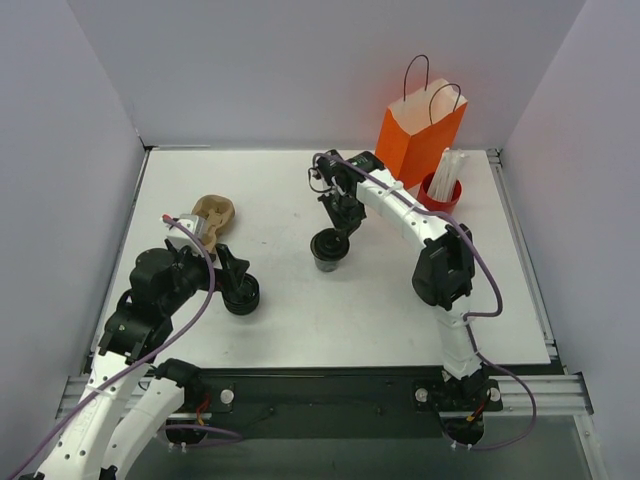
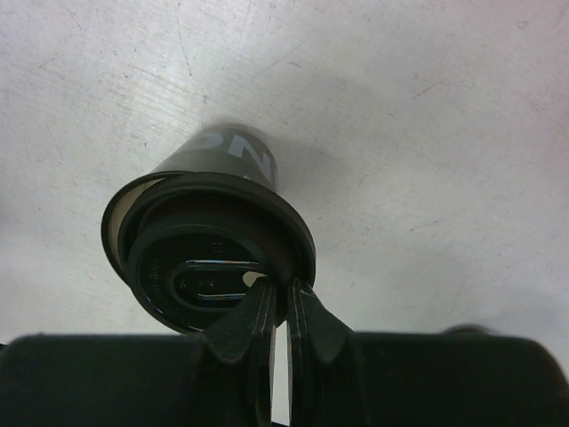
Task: Pack the takeout coffee
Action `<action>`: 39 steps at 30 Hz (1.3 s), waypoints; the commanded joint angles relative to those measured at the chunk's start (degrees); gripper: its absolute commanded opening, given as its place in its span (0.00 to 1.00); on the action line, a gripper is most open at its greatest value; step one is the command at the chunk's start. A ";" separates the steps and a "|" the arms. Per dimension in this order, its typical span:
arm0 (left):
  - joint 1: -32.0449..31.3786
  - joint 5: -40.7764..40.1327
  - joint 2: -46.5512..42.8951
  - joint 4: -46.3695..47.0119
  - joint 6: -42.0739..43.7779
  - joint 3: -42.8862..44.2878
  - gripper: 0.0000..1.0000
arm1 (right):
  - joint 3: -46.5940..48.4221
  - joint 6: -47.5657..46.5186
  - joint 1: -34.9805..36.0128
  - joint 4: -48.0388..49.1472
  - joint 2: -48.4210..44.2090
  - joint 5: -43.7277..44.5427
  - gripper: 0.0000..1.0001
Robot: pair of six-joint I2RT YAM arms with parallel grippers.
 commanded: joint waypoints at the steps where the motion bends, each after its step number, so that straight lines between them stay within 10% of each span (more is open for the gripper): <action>1: -0.16 0.66 -0.07 1.51 0.89 0.30 0.97 | 2.92 -0.29 0.55 -3.59 1.05 0.41 0.00; 39: -0.16 0.66 -1.04 1.33 1.15 0.04 0.97 | 3.54 -0.47 1.78 -4.99 4.13 2.17 0.00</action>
